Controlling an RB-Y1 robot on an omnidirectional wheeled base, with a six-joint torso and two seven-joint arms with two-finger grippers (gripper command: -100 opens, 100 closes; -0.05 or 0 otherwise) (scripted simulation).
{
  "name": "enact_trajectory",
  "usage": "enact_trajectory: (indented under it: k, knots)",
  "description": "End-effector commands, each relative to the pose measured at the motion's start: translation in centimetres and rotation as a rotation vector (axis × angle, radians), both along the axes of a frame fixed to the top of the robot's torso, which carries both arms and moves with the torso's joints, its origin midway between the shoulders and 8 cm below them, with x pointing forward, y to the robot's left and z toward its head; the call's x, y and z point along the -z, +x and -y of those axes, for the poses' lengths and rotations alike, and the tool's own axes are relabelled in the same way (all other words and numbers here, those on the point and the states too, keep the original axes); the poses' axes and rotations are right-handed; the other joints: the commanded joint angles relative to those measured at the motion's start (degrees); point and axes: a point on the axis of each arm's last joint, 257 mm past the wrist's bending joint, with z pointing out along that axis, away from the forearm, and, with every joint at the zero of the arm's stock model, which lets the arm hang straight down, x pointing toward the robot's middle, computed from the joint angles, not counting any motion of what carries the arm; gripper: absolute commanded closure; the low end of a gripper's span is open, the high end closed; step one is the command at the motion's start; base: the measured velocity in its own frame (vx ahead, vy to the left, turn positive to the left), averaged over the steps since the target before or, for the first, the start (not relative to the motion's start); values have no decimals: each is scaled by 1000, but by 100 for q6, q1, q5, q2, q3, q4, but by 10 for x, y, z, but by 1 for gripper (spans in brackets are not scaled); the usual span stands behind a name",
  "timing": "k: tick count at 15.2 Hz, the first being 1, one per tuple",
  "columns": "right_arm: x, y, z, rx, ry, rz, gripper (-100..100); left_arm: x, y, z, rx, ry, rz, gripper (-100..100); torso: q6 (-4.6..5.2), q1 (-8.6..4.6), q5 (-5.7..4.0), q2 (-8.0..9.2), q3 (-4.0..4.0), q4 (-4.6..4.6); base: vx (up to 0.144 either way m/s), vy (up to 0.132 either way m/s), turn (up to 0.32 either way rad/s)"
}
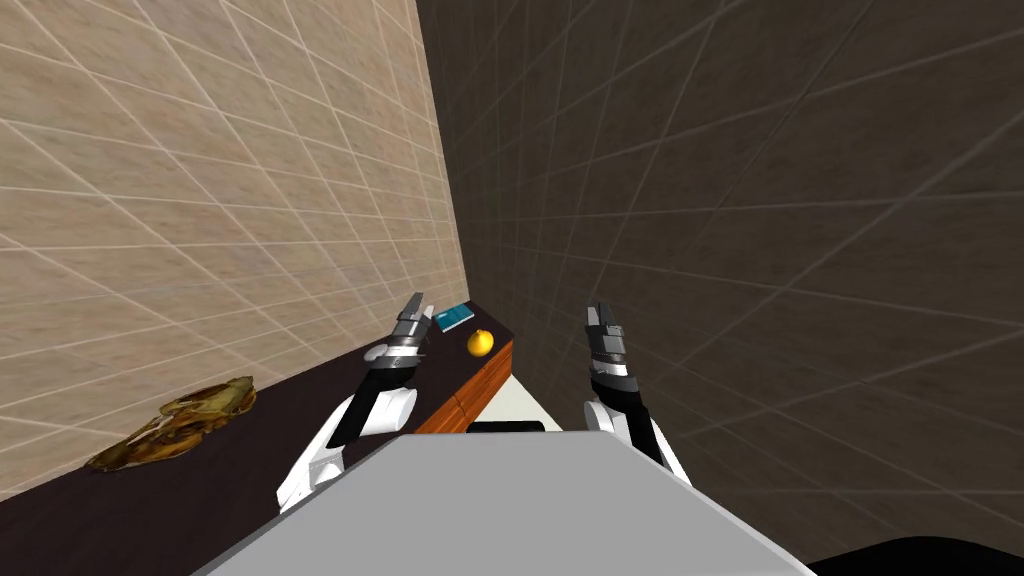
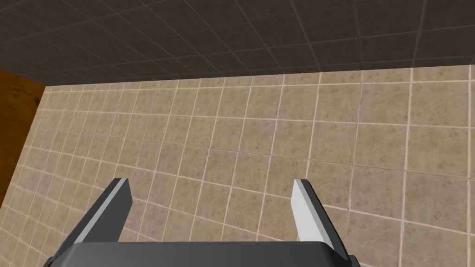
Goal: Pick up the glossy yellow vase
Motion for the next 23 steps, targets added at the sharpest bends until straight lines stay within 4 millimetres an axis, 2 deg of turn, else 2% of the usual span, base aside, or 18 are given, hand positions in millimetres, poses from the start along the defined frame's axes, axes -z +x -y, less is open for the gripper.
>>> enact_trajectory:
  k: [1,11,17,18,23]
  knots:
    - [0,0,0,0,0,0,0,15,9,-6,-10,3,-57,-100,0,0,0,0,0,0,11,2,-136]
    - [0,0,0,0,0,0,0,63,41,-34,-59,9,-259,-100,-4,0,0,0,0,0,11,3,-98]
    - [0,0,0,0,0,0,0,87,50,-45,-82,1,-354,-100,-4,1,0,0,0,0,10,4,-82]
    - [0,0,0,0,0,0,0,96,55,-53,-95,-1,-389,-100,-5,0,0,1,1,0,8,1,-127]
    - [0,0,0,0,0,0,0,120,60,-65,-119,-13,-485,-100,-1,0,0,-2,-1,-1,12,6,-111]
